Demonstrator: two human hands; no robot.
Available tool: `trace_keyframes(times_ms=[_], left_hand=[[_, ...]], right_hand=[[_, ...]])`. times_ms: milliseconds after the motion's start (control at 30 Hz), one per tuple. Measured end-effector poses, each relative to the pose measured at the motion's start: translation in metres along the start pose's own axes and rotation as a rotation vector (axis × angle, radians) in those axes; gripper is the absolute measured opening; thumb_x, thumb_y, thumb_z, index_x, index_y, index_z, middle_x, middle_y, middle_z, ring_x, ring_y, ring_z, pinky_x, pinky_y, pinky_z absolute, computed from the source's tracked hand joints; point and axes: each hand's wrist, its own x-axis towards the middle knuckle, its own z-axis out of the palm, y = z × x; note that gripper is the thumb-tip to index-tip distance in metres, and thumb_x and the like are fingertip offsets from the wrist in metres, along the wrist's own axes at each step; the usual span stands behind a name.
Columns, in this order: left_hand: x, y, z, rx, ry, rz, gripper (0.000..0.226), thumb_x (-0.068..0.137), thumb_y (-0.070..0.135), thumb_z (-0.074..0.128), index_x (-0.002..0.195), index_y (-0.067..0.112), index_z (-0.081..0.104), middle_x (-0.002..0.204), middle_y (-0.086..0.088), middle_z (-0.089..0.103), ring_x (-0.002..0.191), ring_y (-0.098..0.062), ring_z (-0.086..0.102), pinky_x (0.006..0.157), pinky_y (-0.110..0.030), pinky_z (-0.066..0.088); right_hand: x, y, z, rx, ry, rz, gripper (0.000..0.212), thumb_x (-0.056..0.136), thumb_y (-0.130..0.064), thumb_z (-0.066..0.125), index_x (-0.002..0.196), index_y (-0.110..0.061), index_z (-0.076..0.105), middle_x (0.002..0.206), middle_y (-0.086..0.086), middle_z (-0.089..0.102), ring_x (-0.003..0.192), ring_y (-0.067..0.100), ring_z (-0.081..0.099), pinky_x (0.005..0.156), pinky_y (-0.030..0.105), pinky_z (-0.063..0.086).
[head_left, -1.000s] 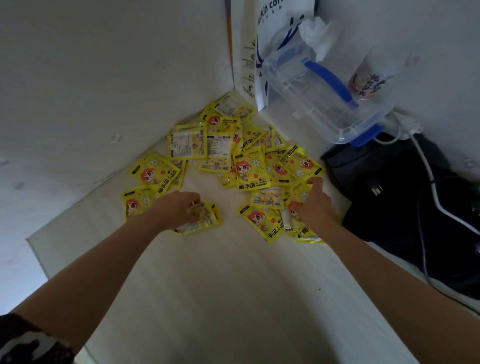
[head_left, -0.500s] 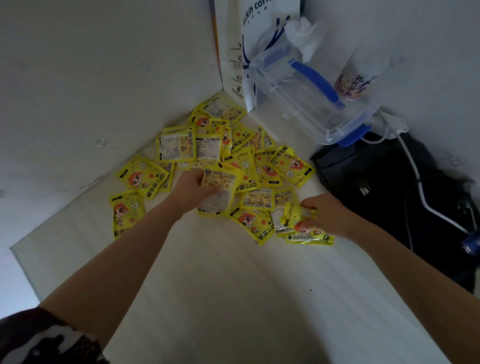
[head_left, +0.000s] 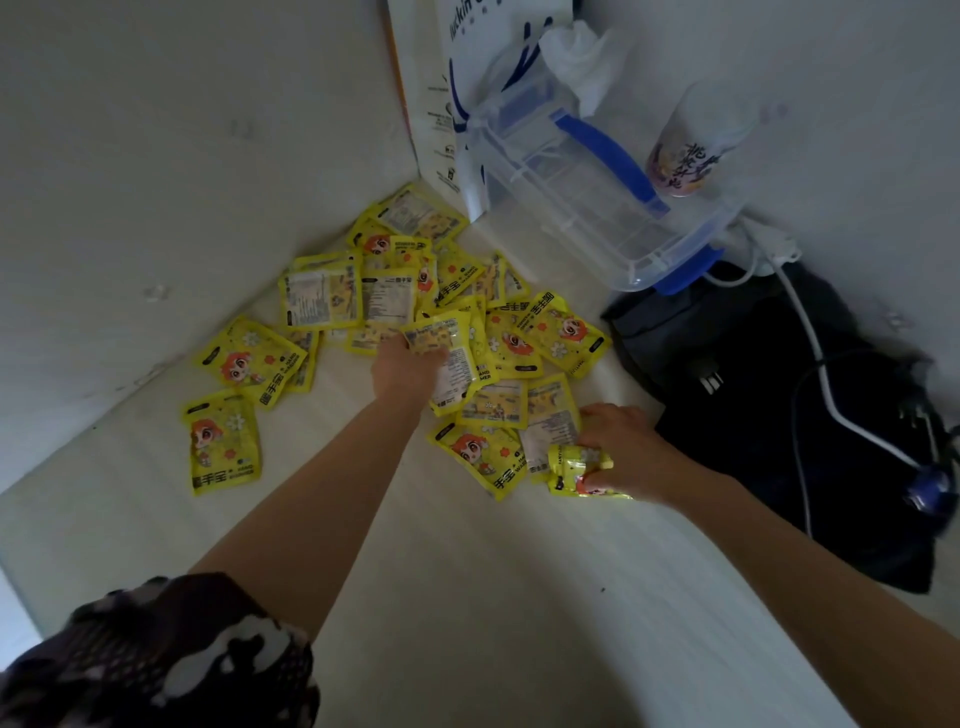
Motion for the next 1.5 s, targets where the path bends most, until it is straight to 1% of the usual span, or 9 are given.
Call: trace_keyframes(times_ms=[200,567,700,833,933,1167,1300,1433,1500], left_hand=[[-0.007,0.01,0.017,0.134,0.063,0.02,0.032,0.082,0.033,0.069,0.104,0.011,0.063,0.107,-0.01,0.064,0.097,-0.032,0.062,0.082,-0.042,0.053],[-0.013,0.006,0.027,0.08,0.019,-0.057,0.055,0.074,0.035,0.079,0.123,0.015,0.063,0.114,-0.007,0.068,0.104,-0.027,0.064,0.086,-0.043,0.056],[-0.016,0.006,0.028,0.016,0.019,-0.088,0.045,0.082,0.025,0.073,0.123,0.011,0.06,0.116,-0.009,0.067,0.097,-0.026,0.065,0.077,-0.034,0.051],[-0.023,0.01,0.034,-0.065,-0.009,-0.138,0.065,0.091,0.023,0.065,0.147,0.012,0.034,0.14,-0.009,0.051,0.084,-0.018,0.059,0.072,-0.027,0.04],[-0.024,0.016,0.036,-0.149,-0.002,-0.183,0.07,0.088,0.022,0.069,0.148,0.015,0.033,0.135,-0.01,0.055,0.08,-0.017,0.057,0.064,-0.027,0.045],[-0.033,0.016,0.032,-0.139,0.021,-0.159,0.073,0.085,0.023,0.072,0.147,0.013,0.035,0.145,-0.008,0.047,0.124,-0.031,0.052,0.09,-0.037,0.046],[-0.041,-0.002,0.024,-0.182,0.007,-0.044,0.055,0.077,0.022,0.079,0.126,0.012,0.057,0.123,-0.008,0.065,0.111,-0.029,0.062,0.094,-0.046,0.052],[-0.059,-0.016,0.014,-0.323,-0.062,0.004,0.038,0.079,0.01,0.077,0.113,0.011,0.06,0.1,-0.003,0.069,0.083,-0.015,0.067,0.069,-0.028,0.054],[-0.073,-0.023,0.009,-0.404,-0.098,0.016,0.032,0.08,0.006,0.075,0.107,0.013,0.06,0.095,0.001,0.069,0.08,-0.011,0.067,0.068,-0.026,0.055]], right_hand=[[-0.009,-0.005,0.01,0.02,0.04,0.085,0.051,0.078,-0.039,0.071,0.126,-0.031,0.055,0.152,-0.001,0.027,0.136,0.03,0.028,0.107,0.043,0.031],[-0.023,-0.007,0.021,-0.048,0.09,0.17,0.045,0.083,-0.041,0.065,0.124,-0.028,0.053,0.131,0.001,0.045,0.124,0.027,0.036,0.101,0.043,0.03],[-0.031,-0.009,0.027,-0.056,0.085,0.162,0.041,0.083,-0.042,0.064,0.121,-0.027,0.054,0.124,0.002,0.048,0.12,0.026,0.038,0.099,0.041,0.031],[-0.036,-0.01,0.034,-0.052,0.096,0.149,0.042,0.083,-0.044,0.062,0.122,-0.029,0.054,0.122,0.0,0.048,0.118,0.025,0.039,0.096,0.04,0.031],[-0.039,-0.008,0.038,-0.047,0.11,0.141,0.045,0.085,-0.044,0.06,0.127,-0.032,0.051,0.123,-0.001,0.048,0.118,0.024,0.038,0.096,0.04,0.031],[-0.047,-0.005,0.039,-0.013,0.12,0.128,0.053,0.087,-0.044,0.059,0.137,-0.039,0.042,0.125,-0.003,0.047,0.118,0.02,0.04,0.096,0.037,0.026],[-0.054,-0.003,0.038,0.072,0.097,0.126,0.051,0.088,-0.044,0.056,0.136,-0.037,0.041,0.118,-0.004,0.047,0.107,0.016,0.052,0.094,0.036,0.023],[-0.06,-0.002,0.034,0.154,0.11,0.11,0.038,0.089,-0.044,0.056,0.124,-0.032,0.048,0.11,-0.005,0.05,0.101,0.015,0.05,0.088,0.033,0.022],[-0.065,-0.002,0.034,0.205,0.109,0.105,0.028,0.089,-0.045,0.057,0.11,-0.03,0.048,0.109,-0.005,0.055,0.104,0.015,0.052,0.091,0.035,0.025]])
